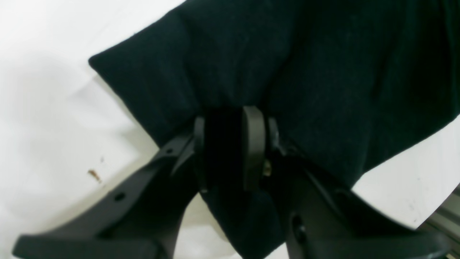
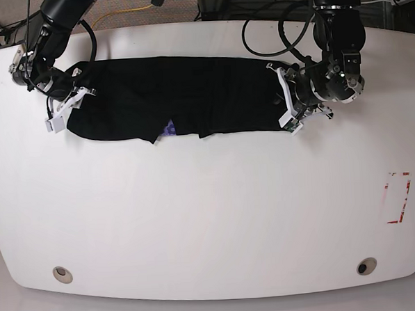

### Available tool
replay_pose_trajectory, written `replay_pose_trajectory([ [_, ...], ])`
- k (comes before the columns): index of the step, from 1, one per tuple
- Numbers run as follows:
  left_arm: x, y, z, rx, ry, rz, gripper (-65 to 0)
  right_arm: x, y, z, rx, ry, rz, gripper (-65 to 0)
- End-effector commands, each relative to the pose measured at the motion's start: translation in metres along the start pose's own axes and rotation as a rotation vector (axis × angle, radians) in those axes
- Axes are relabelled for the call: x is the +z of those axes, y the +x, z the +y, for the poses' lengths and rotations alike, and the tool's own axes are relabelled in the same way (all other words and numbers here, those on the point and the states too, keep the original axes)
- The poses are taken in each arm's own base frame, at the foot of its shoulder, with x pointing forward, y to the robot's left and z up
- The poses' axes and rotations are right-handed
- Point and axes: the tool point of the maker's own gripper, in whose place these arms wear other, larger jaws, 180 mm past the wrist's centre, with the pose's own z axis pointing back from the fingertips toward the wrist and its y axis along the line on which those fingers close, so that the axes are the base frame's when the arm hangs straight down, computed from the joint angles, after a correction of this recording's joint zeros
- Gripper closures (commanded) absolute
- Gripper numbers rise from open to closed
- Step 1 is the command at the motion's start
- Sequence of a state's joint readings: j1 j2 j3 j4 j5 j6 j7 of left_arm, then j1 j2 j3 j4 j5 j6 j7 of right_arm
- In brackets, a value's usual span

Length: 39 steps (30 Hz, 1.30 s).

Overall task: Fold the T-shirt properly
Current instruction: 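Pull the strip end with the right gripper to straighten the strip, then lift the strip with both grippers and fold it in half toward the right gripper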

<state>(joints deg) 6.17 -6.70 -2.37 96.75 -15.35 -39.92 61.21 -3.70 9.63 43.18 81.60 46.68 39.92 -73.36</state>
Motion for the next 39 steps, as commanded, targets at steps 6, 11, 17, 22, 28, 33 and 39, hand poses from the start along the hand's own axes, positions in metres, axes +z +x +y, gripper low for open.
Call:
replay_pose_trajectory([
  [6, -0.018, 0.018, -0.036, -0.044, -0.083, -0.002, -11.1, 0.038, 0.046, 0.023, 0.208, -0.061, -0.129, 0.0],
  [11, -0.035, 0.041, -0.050, -0.034, -0.139, -0.024, -11.1, 0.052, 0.056, 0.044, 0.326, -0.085, -0.144, 0.0],
  [17, -0.069, 0.057, -0.080, 0.044, -0.264, -0.013, -11.1, 0.061, 0.064, 0.071, 0.477, -0.091, -0.129, 0.0],
  [22, -0.090, 0.078, -0.096, 0.093, -0.341, -0.046, -11.1, 0.054, 0.062, 0.091, 0.535, -0.050, -0.117, 0.0],
  [28, -0.105, 0.088, -0.111, 0.099, -0.369, -0.047, -11.1, 0.035, 0.055, 0.115, 0.535, 0.032, -0.113, 0.0],
  [33, -0.106, 0.089, -0.120, 0.068, -0.382, -0.039, -11.1, 0.014, 0.053, 0.138, 0.528, 0.111, -0.109, 0.0],
  [39, -0.106, 0.088, -0.120, 0.071, -0.382, -0.037, -11.1, -0.003, 0.056, 0.130, 0.479, 0.114, -0.089, -1.6],
])
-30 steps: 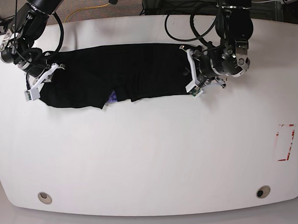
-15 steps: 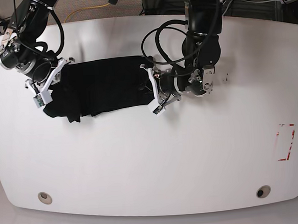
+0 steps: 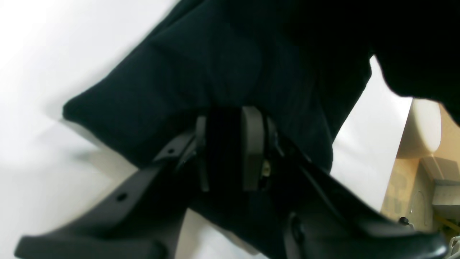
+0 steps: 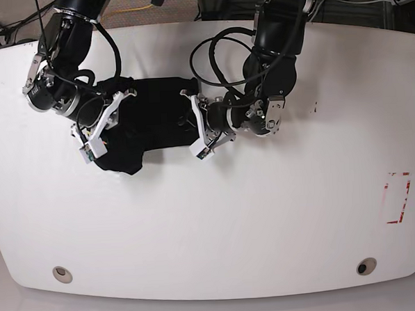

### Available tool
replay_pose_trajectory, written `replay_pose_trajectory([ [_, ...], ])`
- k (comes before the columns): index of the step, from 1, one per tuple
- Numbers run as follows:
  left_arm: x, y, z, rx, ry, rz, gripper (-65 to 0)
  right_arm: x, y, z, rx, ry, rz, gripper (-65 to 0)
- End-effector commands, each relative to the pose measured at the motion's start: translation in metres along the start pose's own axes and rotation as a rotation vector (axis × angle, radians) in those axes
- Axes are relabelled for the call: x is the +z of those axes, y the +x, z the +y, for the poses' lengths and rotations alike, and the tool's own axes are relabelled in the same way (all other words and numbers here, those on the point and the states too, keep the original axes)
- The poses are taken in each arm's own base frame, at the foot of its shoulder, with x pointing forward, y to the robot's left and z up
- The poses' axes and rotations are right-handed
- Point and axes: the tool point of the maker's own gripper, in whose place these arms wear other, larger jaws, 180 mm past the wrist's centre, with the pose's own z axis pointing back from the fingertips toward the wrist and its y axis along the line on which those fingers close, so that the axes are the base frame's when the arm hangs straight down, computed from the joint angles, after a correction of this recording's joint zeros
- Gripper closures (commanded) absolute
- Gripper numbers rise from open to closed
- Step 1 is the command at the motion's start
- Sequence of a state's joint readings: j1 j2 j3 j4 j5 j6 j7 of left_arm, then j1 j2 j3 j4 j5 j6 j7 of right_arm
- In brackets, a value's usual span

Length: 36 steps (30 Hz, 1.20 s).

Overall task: Fold the T-shirt properly
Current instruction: 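Lift the strip with both grippers and fold it in half toward the right gripper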

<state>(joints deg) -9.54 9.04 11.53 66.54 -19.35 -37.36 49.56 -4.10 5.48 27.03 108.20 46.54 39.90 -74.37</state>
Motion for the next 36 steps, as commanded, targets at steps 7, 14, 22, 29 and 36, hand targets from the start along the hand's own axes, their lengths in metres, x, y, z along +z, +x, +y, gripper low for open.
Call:
replay_pose_trajectory([
  [7, 0.001, -0.025, 0.009, -0.017, 0.050, 0.128, -11.4, -0.019, -0.003, -0.014, 0.031, 0.001, 0.049, -30.3],
  [14, 0.001, -0.021, 0.010, -0.022, 0.050, 0.120, -21.0, -0.024, -0.005, 0.006, 0.101, 0.050, 0.084, -57.9],
  [22, 0.003, 0.006, -0.008, 0.030, -0.040, -0.003, -27.2, -0.023, 0.005, 0.012, 0.111, 0.049, 0.044, -59.9],
  [29, 0.043, 0.043, -0.007, 0.017, -0.081, -0.177, -26.9, -0.014, 0.013, 0.007, 0.122, 0.018, 0.018, -59.9],
  [36, 0.104, 0.048, 0.019, -0.024, -0.033, -0.261, -26.9, -0.008, -0.004, 0.013, 0.104, 0.022, 0.042, -59.9],
])
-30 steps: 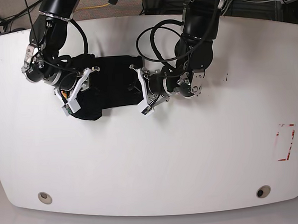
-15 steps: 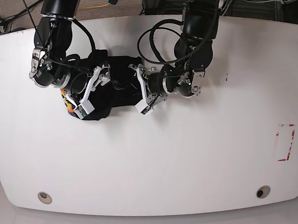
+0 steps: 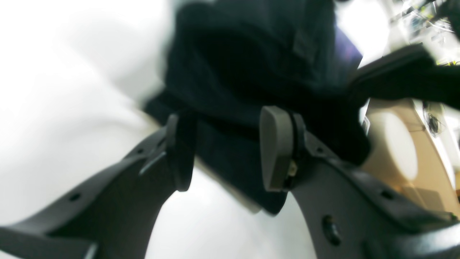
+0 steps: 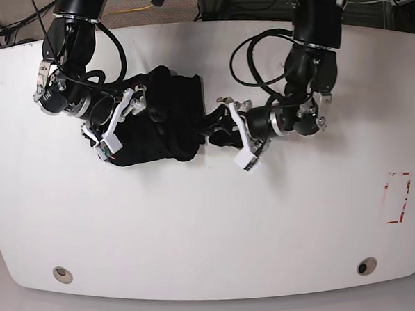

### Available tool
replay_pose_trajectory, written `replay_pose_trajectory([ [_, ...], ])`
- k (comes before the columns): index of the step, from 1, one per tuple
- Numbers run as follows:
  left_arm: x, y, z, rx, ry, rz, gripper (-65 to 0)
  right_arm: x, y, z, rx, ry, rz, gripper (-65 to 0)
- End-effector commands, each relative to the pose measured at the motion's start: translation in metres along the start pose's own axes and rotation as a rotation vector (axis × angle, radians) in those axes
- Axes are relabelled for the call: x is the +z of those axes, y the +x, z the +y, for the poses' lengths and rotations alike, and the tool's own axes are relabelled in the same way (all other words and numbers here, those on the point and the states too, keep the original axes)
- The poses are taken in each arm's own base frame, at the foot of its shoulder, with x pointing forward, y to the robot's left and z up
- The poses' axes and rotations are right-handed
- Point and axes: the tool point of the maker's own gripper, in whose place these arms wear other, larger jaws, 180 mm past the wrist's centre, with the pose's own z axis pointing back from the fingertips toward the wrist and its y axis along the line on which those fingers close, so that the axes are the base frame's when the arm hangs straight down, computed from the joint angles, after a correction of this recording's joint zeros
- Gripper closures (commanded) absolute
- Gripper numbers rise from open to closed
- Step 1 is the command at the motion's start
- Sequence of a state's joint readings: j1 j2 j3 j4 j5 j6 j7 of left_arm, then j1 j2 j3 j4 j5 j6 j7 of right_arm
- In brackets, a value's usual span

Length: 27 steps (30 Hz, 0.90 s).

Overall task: Fold the T-shirt properly
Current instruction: 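Lift the strip with both grippers and fold it in half toward the right gripper, then regrasp the folded bundle with the left gripper beside the right gripper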

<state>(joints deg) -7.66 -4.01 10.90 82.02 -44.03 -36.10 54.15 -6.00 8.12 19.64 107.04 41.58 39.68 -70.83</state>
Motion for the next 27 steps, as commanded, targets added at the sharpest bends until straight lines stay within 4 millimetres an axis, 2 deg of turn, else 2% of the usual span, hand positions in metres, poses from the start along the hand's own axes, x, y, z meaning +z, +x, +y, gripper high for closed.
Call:
replay_pose_trajectory([
  [1, 0.026, 0.014, 0.013, -0.019, 0.031, -0.054, -26.9, 0.009, 0.014, 0.005, 0.032, 0.004, -0.057, -59.8],
  [7, 0.068, 0.000, 0.044, 0.044, 0.111, -0.079, -26.9, 0.010, -0.016, 0.017, -0.008, 0.031, -0.004, -59.8],
  [9, 0.080, -0.004, 0.053, 0.052, 0.141, -0.076, -26.9, 0.003, -0.023, 0.029, -0.044, 0.059, -0.005, -59.8],
  [11, 0.086, -0.005, 0.059, 0.050, 0.161, -0.072, -26.8, -0.007, -0.021, 0.045, -0.057, 0.097, -0.014, -59.8],
  [15, 0.092, -0.005, 0.060, 0.033, 0.170, -0.062, -26.8, -0.023, -0.017, 0.078, -0.042, 0.190, -0.012, -59.8],
  [18, 0.091, -0.001, 0.054, 0.007, 0.166, -0.060, -26.8, -0.038, -0.024, 0.094, -0.026, 0.220, 0.033, -59.8],
  [22, 0.080, 0.000, 0.038, -0.037, 0.124, -0.034, -26.8, -0.059, -0.024, 0.104, 0.018, 0.226, 0.084, -59.8],
  [25, 0.071, 0.009, 0.024, -0.111, 0.099, -0.015, -26.8, -0.066, -0.028, 0.113, 0.075, 0.230, 0.129, -59.8],
  [27, 0.062, 0.004, 0.017, -0.157, 0.095, 0.026, -26.8, -0.065, -0.025, 0.111, 0.090, 0.220, 0.127, -59.8],
])
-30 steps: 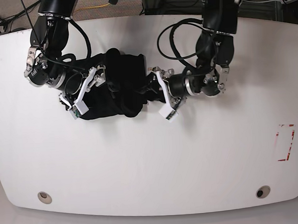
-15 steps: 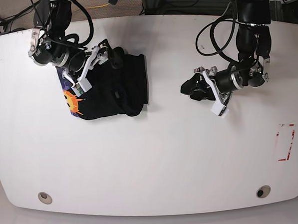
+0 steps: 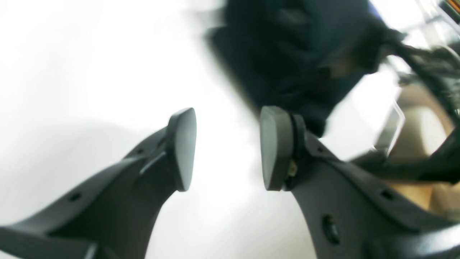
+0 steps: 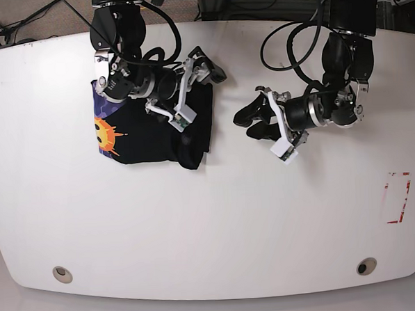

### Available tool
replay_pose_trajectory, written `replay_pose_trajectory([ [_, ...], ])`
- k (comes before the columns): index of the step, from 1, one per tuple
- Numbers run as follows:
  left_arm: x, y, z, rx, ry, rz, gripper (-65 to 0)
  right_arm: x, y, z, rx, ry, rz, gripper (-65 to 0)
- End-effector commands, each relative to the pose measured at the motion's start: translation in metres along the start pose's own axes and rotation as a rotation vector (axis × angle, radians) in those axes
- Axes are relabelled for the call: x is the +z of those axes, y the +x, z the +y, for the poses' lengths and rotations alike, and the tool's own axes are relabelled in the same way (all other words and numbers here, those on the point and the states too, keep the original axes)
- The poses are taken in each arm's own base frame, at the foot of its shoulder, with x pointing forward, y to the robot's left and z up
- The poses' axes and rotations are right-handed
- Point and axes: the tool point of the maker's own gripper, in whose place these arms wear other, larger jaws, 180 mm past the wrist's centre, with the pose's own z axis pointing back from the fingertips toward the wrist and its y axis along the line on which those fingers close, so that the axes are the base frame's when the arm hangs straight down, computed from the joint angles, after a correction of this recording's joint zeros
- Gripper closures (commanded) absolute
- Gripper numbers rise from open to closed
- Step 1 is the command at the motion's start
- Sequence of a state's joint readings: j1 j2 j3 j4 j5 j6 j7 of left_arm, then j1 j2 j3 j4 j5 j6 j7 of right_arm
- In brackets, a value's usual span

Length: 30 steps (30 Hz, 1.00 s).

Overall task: Fold the T-shirt properly
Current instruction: 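Regrasp the folded bundle with the left gripper beside the right gripper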

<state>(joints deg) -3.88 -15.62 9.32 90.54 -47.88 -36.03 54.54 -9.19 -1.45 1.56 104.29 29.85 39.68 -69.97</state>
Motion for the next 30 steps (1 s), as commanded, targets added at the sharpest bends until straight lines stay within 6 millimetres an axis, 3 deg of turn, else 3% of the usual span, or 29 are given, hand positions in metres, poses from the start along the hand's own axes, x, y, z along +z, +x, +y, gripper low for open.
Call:
replay_pose_trajectory([
  [1, -0.006, 0.011, -0.010, -0.099, -0.005, 0.016, -26.8, 0.012, 0.020, -0.005, 0.034, -0.035, -0.063, -59.8],
  [6, -0.029, 0.005, -0.042, -0.293, -0.016, 0.114, -26.8, 0.046, 0.021, -0.027, 0.052, -0.150, -0.094, -59.8],
  [10, -0.049, 0.006, -0.058, -0.366, -0.012, 0.141, -26.8, 0.075, 0.018, -0.062, 0.035, -0.245, -0.104, -59.6],
  [14, -0.064, 0.009, -0.073, -0.384, -0.020, 0.134, -26.8, 0.105, 0.015, -0.093, 0.005, -0.326, -0.128, -47.4],
  [18, -0.081, 0.010, -0.088, -0.366, -0.051, 0.130, -26.8, 0.121, 0.018, -0.126, -0.008, -0.382, -0.119, -28.2],
  [21, -0.090, 0.004, -0.097, -0.334, -0.064, 0.136, -26.8, 0.126, 0.015, -0.148, -0.035, -0.400, -0.101, -17.6],
  [27, -0.104, -0.004, -0.109, -0.290, -0.079, 0.111, -26.2, 0.137, 0.033, -0.184, -0.058, -0.425, -0.113, -14.1],
  [30, -0.108, -0.015, -0.112, -0.275, -0.079, 0.108, -18.2, 0.139, 0.041, -0.196, -0.066, -0.428, -0.143, -14.0],
])
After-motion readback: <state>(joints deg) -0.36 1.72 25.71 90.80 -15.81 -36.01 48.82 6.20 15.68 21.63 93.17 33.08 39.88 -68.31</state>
